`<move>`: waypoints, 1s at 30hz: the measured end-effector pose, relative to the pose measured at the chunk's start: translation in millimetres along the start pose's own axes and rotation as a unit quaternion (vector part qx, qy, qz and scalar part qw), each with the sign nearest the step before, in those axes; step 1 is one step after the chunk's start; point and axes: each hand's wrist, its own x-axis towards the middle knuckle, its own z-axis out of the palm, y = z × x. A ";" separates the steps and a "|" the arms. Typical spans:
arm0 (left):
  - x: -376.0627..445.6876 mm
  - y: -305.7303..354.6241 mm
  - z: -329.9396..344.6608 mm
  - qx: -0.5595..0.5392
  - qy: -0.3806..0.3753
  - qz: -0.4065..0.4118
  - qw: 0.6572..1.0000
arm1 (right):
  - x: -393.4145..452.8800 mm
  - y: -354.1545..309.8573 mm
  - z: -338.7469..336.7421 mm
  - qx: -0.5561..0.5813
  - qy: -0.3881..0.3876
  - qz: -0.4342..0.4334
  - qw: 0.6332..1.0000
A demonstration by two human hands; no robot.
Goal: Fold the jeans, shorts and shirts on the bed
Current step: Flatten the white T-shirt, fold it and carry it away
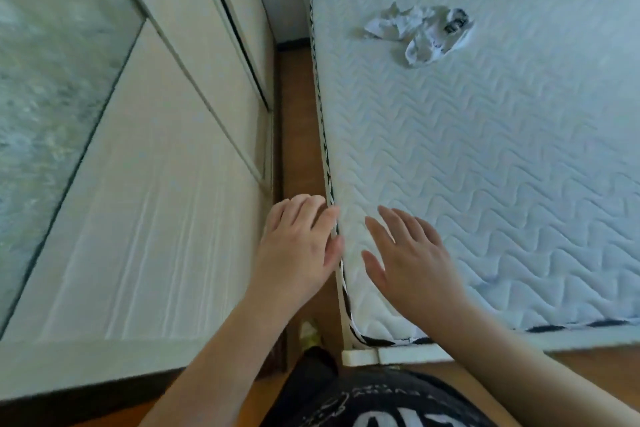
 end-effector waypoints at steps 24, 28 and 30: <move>194.2 -14.6 76.6 -0.114 -0.089 0.479 0.866 | 54.9 -37.9 13.3 -0.048 0.077 0.470 0.878; 190.4 -4.8 72.2 -0.130 -0.081 0.505 0.849 | 41.5 -44.0 16.2 -0.047 0.092 0.496 0.862; 187.3 -3.1 66.8 -0.123 -0.078 0.515 0.845 | 36.0 -46.2 17.7 -0.044 0.100 0.501 0.859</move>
